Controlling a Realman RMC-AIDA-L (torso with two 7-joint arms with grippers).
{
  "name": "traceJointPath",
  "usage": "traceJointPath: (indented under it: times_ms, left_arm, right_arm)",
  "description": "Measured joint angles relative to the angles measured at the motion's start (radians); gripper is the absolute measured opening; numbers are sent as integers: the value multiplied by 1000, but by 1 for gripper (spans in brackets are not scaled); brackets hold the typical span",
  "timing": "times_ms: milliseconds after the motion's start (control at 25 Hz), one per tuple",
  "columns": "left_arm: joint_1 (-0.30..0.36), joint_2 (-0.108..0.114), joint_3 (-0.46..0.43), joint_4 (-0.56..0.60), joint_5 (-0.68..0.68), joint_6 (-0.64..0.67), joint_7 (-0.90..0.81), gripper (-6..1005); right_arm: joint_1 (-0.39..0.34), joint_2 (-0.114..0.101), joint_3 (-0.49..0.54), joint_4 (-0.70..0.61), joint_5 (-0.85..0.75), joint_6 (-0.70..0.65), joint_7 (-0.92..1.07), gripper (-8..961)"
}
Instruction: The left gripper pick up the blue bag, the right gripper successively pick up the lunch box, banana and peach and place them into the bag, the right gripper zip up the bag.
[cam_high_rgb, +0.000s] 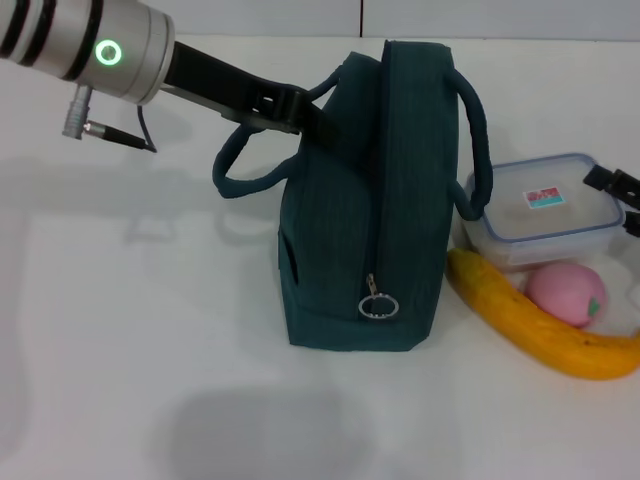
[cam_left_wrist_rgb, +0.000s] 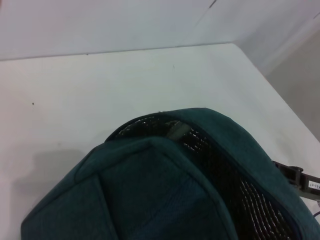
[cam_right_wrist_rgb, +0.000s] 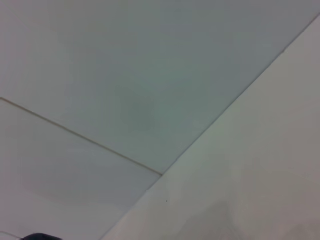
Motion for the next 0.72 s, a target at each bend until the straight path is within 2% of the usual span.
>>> traceJointPath:
  times_ms: [200, 400, 720]
  left_arm:
    - [19, 0, 1, 3, 0, 2, 0, 46]
    - [27, 0, 1, 3, 0, 3, -4, 47]
    - [29, -2, 1, 2, 0, 8, -5, 49]
  right_arm:
    - [-7, 9, 12, -6, 22, -37, 0, 830]
    - [-34, 6, 14, -9, 67, -78, 1, 810]
    - [-47, -2, 2, -10, 71, -84, 1, 471]
